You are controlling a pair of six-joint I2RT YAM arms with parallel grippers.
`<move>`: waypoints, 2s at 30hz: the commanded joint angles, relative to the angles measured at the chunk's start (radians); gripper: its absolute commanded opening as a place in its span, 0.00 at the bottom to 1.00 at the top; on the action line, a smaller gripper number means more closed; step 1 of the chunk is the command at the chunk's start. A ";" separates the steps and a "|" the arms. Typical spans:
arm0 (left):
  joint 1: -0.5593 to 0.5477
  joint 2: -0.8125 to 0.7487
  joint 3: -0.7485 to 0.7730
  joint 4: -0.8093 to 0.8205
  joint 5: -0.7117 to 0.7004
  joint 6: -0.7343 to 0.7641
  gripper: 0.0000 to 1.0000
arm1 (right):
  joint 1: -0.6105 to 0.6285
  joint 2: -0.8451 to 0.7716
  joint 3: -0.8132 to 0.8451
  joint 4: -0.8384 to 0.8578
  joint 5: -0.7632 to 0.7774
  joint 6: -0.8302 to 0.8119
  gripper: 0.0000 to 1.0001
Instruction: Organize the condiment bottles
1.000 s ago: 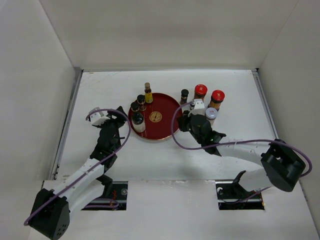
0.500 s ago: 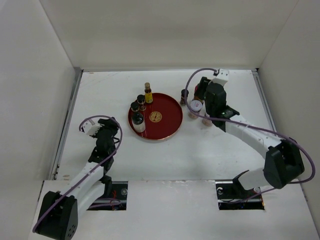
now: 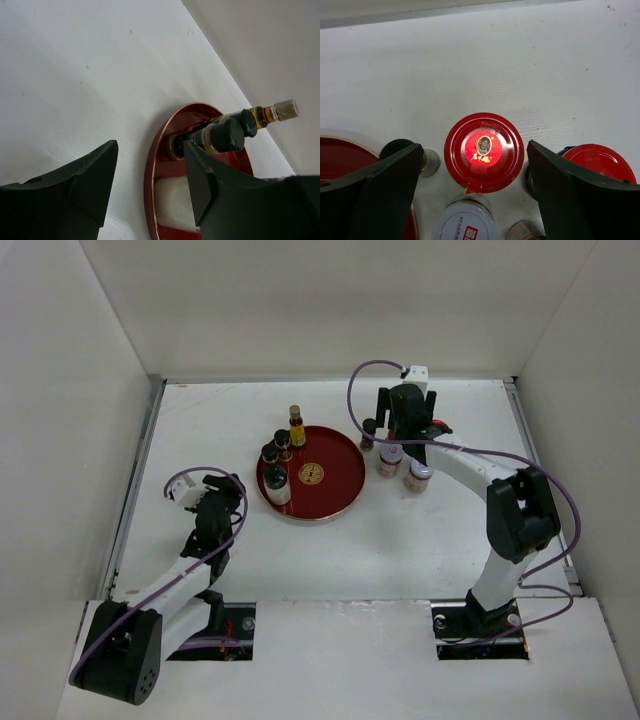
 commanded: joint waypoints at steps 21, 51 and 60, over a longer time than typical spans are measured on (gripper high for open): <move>0.020 0.013 -0.002 0.074 0.047 -0.034 0.55 | -0.042 0.116 0.071 -0.041 -0.068 0.014 0.87; 0.020 0.026 -0.013 0.125 0.069 -0.031 0.56 | 0.019 -0.178 0.090 0.218 0.005 -0.099 0.53; 0.032 0.027 -0.018 0.125 0.066 -0.036 0.56 | 0.237 -0.125 0.104 0.240 -0.054 -0.080 0.52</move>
